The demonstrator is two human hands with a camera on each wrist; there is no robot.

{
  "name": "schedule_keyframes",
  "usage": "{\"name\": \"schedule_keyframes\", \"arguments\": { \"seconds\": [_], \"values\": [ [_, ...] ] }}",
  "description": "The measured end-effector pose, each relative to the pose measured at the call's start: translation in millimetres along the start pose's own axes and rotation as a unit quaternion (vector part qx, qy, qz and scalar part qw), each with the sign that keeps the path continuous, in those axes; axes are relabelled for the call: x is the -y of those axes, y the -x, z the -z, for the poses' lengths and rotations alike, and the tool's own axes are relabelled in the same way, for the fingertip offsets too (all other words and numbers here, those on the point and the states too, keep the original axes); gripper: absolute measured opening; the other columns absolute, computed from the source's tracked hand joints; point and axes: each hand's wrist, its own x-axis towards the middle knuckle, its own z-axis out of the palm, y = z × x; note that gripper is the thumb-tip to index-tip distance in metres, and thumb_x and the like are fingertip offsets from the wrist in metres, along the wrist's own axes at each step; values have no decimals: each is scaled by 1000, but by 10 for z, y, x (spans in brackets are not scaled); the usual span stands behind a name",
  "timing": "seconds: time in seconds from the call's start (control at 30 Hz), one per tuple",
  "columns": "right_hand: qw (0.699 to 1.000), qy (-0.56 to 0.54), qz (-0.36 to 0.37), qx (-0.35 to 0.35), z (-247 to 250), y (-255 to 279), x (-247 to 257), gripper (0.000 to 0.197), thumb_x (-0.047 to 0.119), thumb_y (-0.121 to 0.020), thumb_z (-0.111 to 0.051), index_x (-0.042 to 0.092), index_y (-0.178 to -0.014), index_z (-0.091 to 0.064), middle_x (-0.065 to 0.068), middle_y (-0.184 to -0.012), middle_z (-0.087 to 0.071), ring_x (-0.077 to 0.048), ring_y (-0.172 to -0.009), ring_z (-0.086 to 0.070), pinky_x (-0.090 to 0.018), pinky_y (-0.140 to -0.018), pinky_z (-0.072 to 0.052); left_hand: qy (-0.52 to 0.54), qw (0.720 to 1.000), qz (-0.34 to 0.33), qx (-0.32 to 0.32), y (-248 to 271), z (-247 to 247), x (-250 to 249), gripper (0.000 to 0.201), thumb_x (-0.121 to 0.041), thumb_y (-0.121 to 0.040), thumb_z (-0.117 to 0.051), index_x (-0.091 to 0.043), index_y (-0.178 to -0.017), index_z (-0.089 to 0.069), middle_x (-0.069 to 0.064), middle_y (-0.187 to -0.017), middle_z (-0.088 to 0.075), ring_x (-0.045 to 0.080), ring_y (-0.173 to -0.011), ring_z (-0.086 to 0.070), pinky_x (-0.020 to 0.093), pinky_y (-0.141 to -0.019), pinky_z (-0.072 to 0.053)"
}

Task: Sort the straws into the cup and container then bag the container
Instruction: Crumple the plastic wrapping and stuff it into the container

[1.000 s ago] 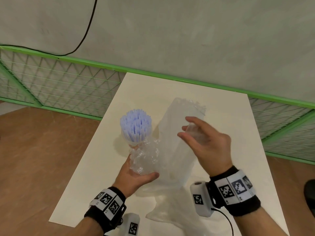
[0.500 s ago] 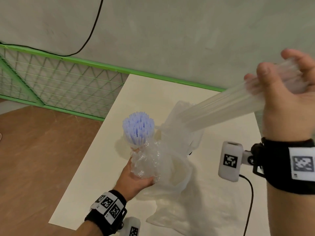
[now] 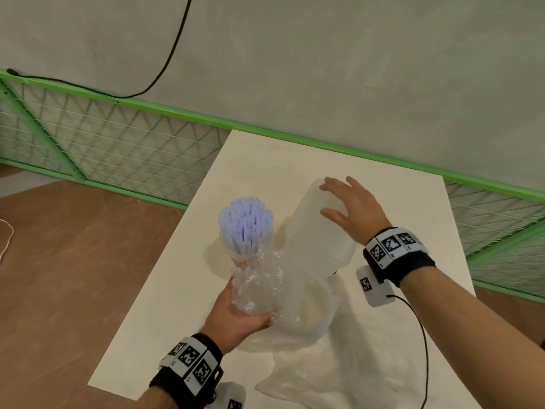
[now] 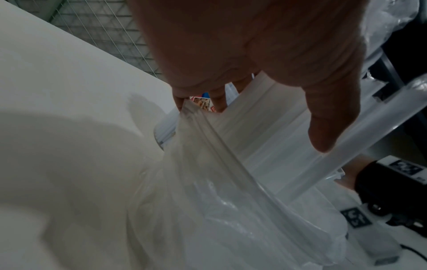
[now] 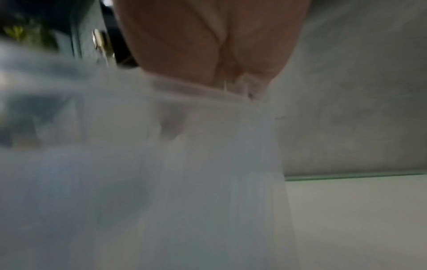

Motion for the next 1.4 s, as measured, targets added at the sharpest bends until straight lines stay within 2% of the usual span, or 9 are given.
{"name": "schedule_keyframes", "arguments": {
  "seconds": [0.17, 0.27, 0.47, 0.67, 0.83, 0.93, 1.13, 1.3, 1.4],
  "values": [
    [993, 112, -11, 32, 24, -25, 4, 72, 62, -91, -50, 33, -151, -26, 13, -164, -11, -25, -151, -7, -52, -116, -15, 0, 1000, 3, -11, -17, 21, 70, 84, 3, -56, -89, -22, -127, -51, -2, -109, -71, 10, -102, -67, 18, -79, -52],
    [993, 108, -38, 33, 13, -85, 69, 80, 74, -85, -46, 39, -151, -18, 14, -164, -8, -27, -149, -16, -57, -112, -21, -4, 1000, 8, -17, -14, -10, 42, 78, 16, -62, -82, -26, -120, -52, -8, -103, -71, -1, -94, -67, 13, -75, -51],
    [991, 122, -52, 37, -113, -230, 86, 58, 68, -94, -34, 49, -147, -23, 17, -159, -25, -25, -132, -44, -52, -95, -43, -11, 1000, 3, -21, -11, -34, -23, 74, 19, -63, -78, -29, -113, -53, -11, -104, -67, -10, -89, -65, 7, -72, -48],
    [978, 190, -35, 80, -145, -151, 49, 82, 75, -84, -48, 61, -144, 6, 22, -161, 2, -30, -141, -25, -55, -96, -40, -18, 1000, -3, -17, -7, -6, -1, 74, 18, -63, -79, -26, -117, -52, -15, -96, -72, -7, -92, -66, 9, -73, -49],
    [978, 192, -54, 68, -124, -162, 139, 78, 69, -79, -61, 57, -141, -15, 7, -153, -23, -29, -126, -40, -51, -88, -43, -10, 1000, -4, -14, -26, 33, 39, 82, 8, -59, -86, -23, -127, -51, -2, -110, -71, 8, -105, -66, 20, -83, -53],
    [980, 189, -47, 48, -103, -149, 141, 72, 64, -78, -66, 53, -136, -25, 4, -146, -31, -29, -121, -41, -48, -83, -43, -6, 1000, 3, -15, -14, 33, 52, 79, 9, -60, -85, -28, -122, -52, -9, -106, -72, 6, -101, -67, 20, -80, -53],
    [967, 240, -42, 78, -143, -131, 92, 91, 81, -72, -55, 54, -143, -7, 5, -156, -16, -34, -130, -35, -56, -86, -43, -5, 1000, 1, -16, 19, 17, 7, 75, 20, -64, -78, -26, -117, -52, -5, -107, -67, -3, -94, -66, 11, -72, -51],
    [978, 198, -51, 47, -147, -203, 130, 53, 71, -86, -45, 50, -132, -29, 3, -147, -32, -32, -124, -41, -53, -87, -42, 1, 1000, -10, -8, 16, 22, 3, 75, 18, -63, -79, -26, -117, -52, -3, -111, -65, -6, -94, -65, 11, -75, -50],
    [980, 189, -24, 58, -125, -224, 39, 50, 66, -87, -49, 53, -132, -31, 5, -149, -31, -29, -126, -38, -52, -88, -43, 3, 1000, -17, -6, 16, 32, 14, 77, 18, -63, -79, -27, -118, -51, -3, -113, -64, -6, -96, -64, 11, -75, -50]
  ]
}}
